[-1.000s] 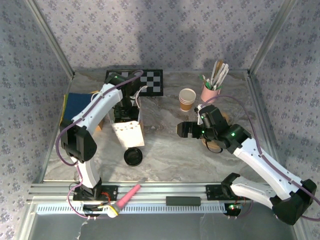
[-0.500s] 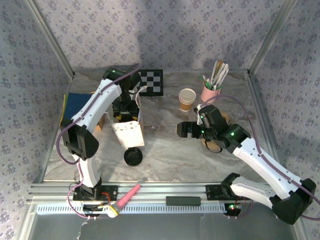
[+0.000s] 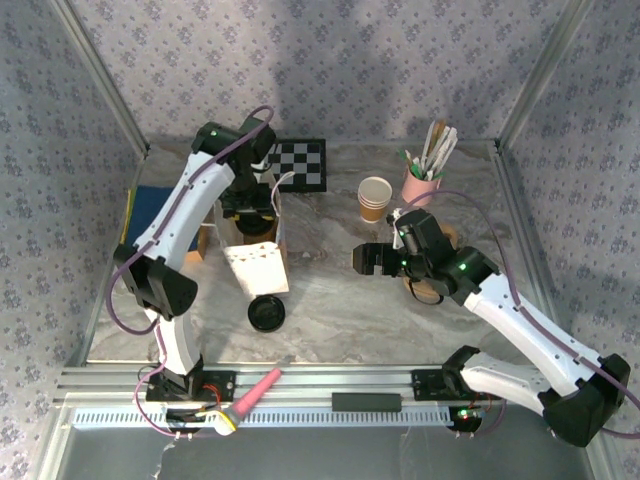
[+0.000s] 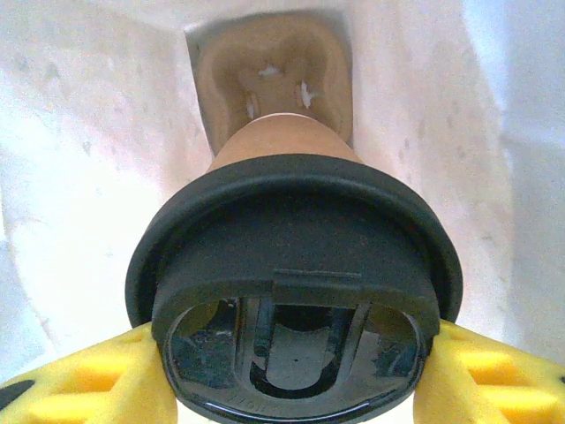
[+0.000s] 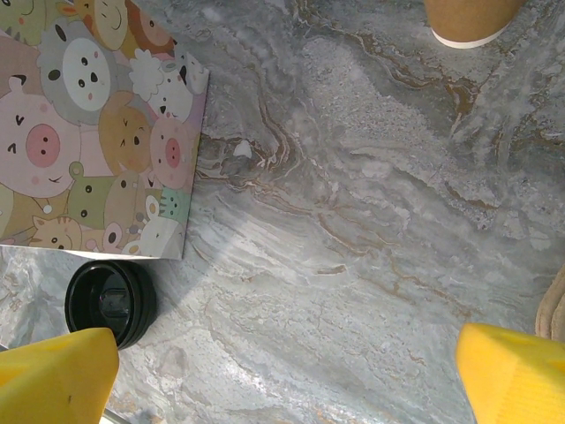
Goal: Pack the takeout coffee
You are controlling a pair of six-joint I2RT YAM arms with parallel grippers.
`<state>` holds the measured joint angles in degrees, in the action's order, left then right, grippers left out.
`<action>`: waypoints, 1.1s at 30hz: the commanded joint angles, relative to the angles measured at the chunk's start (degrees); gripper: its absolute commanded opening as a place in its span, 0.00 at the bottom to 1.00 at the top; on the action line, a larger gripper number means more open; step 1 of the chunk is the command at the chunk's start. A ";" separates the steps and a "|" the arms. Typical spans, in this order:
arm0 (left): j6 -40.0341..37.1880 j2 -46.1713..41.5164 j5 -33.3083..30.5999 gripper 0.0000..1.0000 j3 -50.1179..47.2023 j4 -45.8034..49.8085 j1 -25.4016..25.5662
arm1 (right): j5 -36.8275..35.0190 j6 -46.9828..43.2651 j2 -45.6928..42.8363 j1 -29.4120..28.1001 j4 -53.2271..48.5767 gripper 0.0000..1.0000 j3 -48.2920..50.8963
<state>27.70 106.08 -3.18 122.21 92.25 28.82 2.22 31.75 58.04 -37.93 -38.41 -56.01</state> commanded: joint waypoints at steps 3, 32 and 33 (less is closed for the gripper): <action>1.15 -2.87 -1.83 0.54 2.57 9.66 -0.26 | 0.15 0.08 0.54 -0.49 0.97 1.00 -0.10; 3.35 -8.55 -2.21 0.54 4.62 10.10 -1.05 | 1.63 -0.98 4.57 -1.54 2.42 1.00 -2.65; 3.44 -8.89 -2.04 0.54 4.60 10.07 -1.04 | 1.73 -1.07 4.88 -1.62 2.38 1.00 -2.94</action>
<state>30.13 100.20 -4.43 124.88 92.20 28.12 2.98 31.68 62.35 -39.03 -36.36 -56.75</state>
